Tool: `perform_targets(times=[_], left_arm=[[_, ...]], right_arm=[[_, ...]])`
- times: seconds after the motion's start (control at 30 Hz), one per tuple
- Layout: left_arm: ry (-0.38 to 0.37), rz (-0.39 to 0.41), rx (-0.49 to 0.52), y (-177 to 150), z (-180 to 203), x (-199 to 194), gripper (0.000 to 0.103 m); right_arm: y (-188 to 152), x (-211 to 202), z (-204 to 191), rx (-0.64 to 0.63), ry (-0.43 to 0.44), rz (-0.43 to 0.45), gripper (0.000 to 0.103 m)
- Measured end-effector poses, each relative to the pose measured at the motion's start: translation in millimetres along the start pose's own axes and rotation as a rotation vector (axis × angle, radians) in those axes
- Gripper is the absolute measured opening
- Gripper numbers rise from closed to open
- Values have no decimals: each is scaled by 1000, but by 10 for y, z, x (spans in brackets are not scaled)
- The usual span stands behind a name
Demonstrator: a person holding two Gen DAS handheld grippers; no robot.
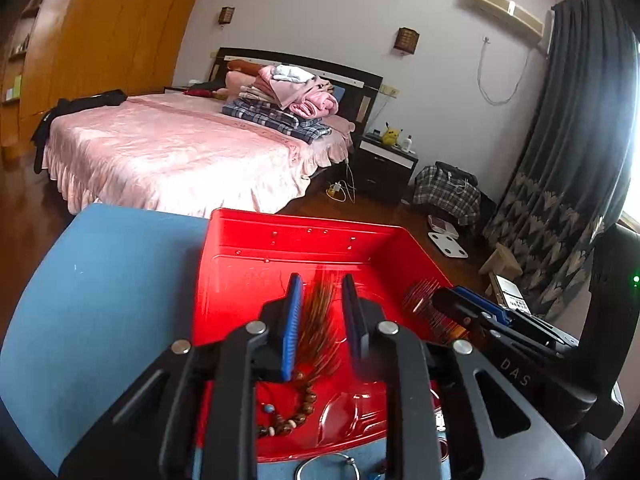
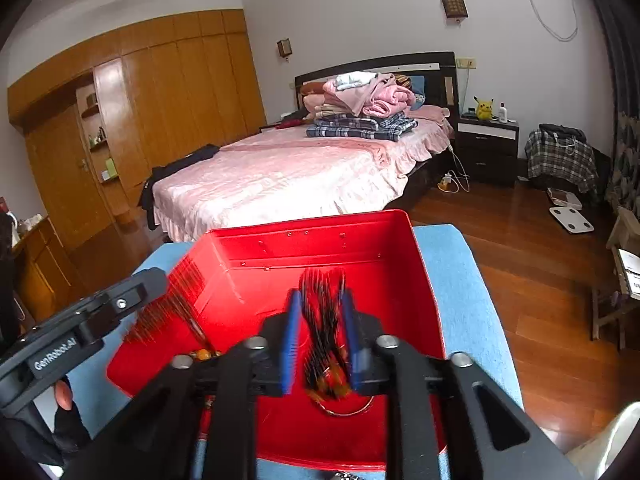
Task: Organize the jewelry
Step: 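Lower both held pieces into the red tin and open both grippers, then move both open grippers back toward the remaining jewelry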
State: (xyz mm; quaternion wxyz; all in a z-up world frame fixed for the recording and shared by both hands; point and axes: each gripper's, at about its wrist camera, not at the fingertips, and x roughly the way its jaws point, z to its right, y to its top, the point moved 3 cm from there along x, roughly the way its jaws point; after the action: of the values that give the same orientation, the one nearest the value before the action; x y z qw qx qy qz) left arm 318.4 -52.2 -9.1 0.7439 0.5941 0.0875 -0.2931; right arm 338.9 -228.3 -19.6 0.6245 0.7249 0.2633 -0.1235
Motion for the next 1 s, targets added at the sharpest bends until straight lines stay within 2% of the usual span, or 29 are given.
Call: perform_targets(times=[0.03, 0.1, 0.13, 0.23, 0.37, 0.57, 0.67, 0.87, 1.0], left_arm=[[7, 1, 1, -5, -16, -18, 29], [13, 6, 1, -12, -50, -76, 33], [16, 6, 2, -9, -57, -93, 35], [40, 10, 9, -15, -101, -216, 49], [103, 16, 18, -88, -166, -444, 62], [143, -11, 37, -293, -184, -703, 69], [161, -43, 61, -441, -162, -775, 73], [207, -127, 69, -804, -165, -817, 73], [228, -185, 60, -1040, -198, -794, 69]], right_arm=[[17, -1, 2, 0, -3, 3, 37], [0, -45, 10, -6, -15, 13, 38], [-9, -78, 15, -6, -21, 18, 42], [-47, -192, 18, 8, -32, 31, 53], [-125, -422, 8, 18, -58, 69, 65], [-353, -688, -66, 21, -72, 76, 74], [-516, -762, -112, 23, -66, 50, 78], [-805, -899, -124, 36, -68, 6, 81], [-930, -963, -91, 28, -80, -5, 81]])
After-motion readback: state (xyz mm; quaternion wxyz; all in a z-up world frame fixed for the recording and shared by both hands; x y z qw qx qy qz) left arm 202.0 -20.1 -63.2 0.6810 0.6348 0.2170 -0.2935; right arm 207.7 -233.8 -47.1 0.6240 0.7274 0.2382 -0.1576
